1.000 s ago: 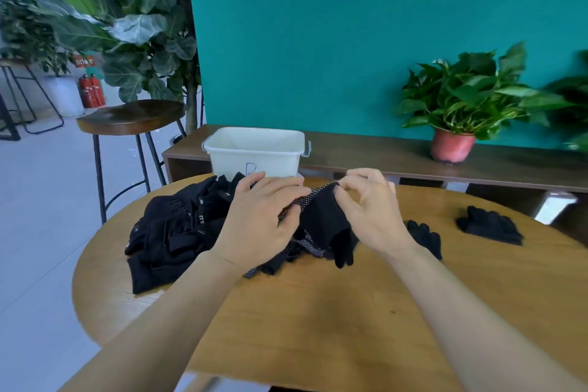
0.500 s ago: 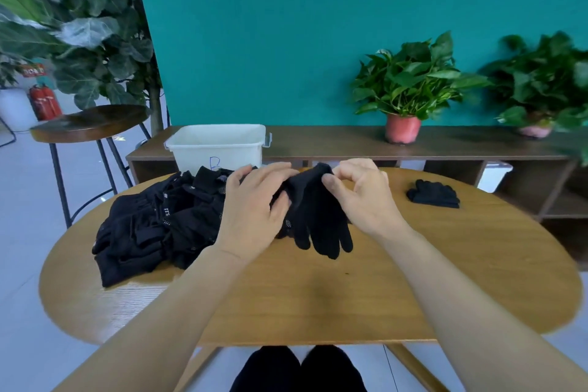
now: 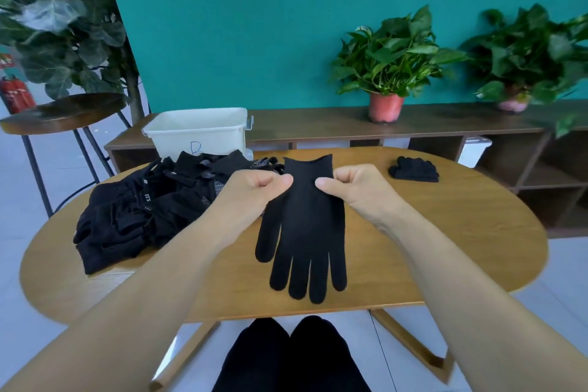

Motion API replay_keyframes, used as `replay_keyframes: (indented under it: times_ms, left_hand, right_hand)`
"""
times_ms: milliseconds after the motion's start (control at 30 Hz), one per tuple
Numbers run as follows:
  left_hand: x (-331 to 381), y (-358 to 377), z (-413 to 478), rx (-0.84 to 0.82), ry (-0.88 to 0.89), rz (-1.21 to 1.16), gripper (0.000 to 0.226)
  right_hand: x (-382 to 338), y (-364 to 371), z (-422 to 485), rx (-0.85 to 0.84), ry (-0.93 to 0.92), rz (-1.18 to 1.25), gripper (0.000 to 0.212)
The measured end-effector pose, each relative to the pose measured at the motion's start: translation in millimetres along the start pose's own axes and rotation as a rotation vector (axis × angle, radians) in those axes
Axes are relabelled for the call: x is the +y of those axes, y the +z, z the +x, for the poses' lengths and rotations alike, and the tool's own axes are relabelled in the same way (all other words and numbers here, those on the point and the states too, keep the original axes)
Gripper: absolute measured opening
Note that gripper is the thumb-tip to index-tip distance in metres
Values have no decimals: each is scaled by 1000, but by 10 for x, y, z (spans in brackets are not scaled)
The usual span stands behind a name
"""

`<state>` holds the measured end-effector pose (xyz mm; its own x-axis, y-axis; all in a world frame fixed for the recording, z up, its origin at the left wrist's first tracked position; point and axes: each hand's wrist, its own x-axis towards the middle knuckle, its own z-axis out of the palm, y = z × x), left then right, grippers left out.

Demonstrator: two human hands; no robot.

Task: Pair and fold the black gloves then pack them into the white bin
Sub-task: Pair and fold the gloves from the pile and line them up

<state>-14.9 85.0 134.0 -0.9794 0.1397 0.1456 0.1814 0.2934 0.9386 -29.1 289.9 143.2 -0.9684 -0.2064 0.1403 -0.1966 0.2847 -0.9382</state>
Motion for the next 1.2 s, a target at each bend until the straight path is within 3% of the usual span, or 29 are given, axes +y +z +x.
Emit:
replay_keyframes:
  times_ms: [267, 400, 600, 700, 800, 867, 1000, 1200]
  left_hand:
    - [-336, 141, 249, -54, -72, 88, 32]
    - [-423, 266, 609, -10, -52, 120, 29]
    - [-195, 413, 1177, 118, 52, 129, 15]
    - [-355, 489, 1167, 56, 82, 159, 22]
    - [-842, 664, 896, -78, 73, 366, 28]
    - [-1190, 779, 647, -133, 157, 588, 9]
    - [-1616, 863, 341, -179, 345, 743, 23]
    - [-1582, 838, 297, -125, 400, 737, 41]
  right_hand:
    - [383, -135, 185, 9, 114, -33, 34]
    - [573, -213, 496, 37, 152, -60, 40]
    - [448, -485, 935, 177, 25, -109, 33]
    - [615, -555, 856, 119, -37, -149, 34]
    - [1168, -465, 528, 15, -31, -365, 31]
    - [1565, -331, 247, -19, -70, -577, 9]
    - [1950, -162, -100, 58, -319, -810, 25]
    - [1884, -154, -151, 164, -327, -771, 35]
